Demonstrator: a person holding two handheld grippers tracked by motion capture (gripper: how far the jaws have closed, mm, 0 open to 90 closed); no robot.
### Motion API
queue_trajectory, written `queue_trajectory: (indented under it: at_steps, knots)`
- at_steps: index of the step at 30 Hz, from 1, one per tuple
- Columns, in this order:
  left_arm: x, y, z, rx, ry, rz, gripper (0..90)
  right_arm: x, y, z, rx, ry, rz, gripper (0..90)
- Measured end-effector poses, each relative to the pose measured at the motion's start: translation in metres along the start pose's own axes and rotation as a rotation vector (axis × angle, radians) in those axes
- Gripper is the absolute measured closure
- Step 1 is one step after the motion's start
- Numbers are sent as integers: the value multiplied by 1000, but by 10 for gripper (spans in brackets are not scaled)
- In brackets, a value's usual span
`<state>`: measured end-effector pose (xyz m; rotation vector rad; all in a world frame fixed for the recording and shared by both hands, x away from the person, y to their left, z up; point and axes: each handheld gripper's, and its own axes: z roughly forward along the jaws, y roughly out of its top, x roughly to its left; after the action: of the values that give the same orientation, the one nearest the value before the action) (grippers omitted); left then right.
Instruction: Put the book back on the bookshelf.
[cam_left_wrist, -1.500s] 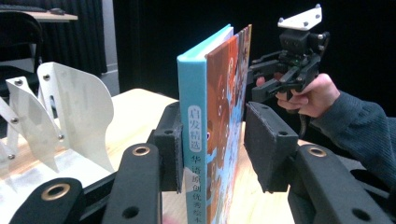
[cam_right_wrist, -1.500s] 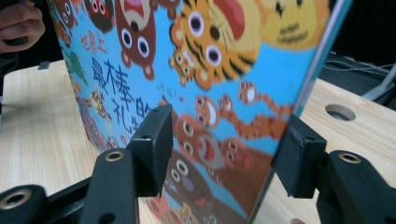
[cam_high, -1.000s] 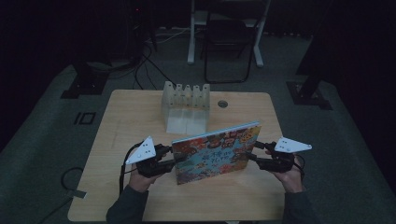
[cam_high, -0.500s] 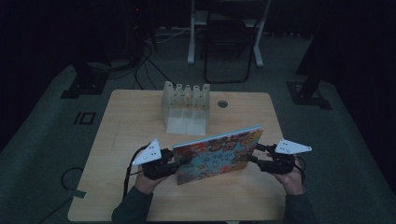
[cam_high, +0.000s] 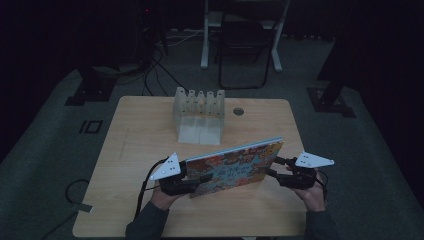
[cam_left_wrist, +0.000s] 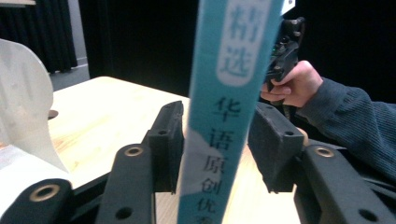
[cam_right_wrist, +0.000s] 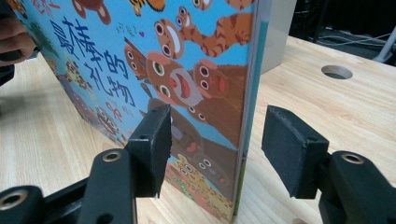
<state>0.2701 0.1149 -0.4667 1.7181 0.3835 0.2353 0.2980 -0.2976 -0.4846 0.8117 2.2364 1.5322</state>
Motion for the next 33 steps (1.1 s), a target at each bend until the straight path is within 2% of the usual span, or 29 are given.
queue_trajectory:
  at_steps: [3,6,11,18,20,22,25,30,33]
  knots:
    - [-2,-1,2,7,-1,1,482,0,-2,1,3,1,5,419]
    - [-1,-3,2,3,-18,-11,460,0,-4,2,5,2,7,419]
    - [-3,-4,4,12,-18,-5,390,0,-7,1,8,2,14,417]
    - [-3,-7,8,30,-23,-6,363,0,-11,1,10,-2,20,415]
    - [-4,-8,10,44,-10,-9,382,0,-13,1,13,-3,24,415]
    - [-3,-10,12,53,-9,-15,442,0,-15,1,13,-3,27,412]
    - [-3,-12,14,64,0,-2,475,0,-18,1,19,-4,31,406]
    - [-3,-14,15,59,33,0,560,0,-25,0,29,-2,46,409]
    - [-2,-15,15,57,27,5,590,1,-30,-1,38,0,49,413]
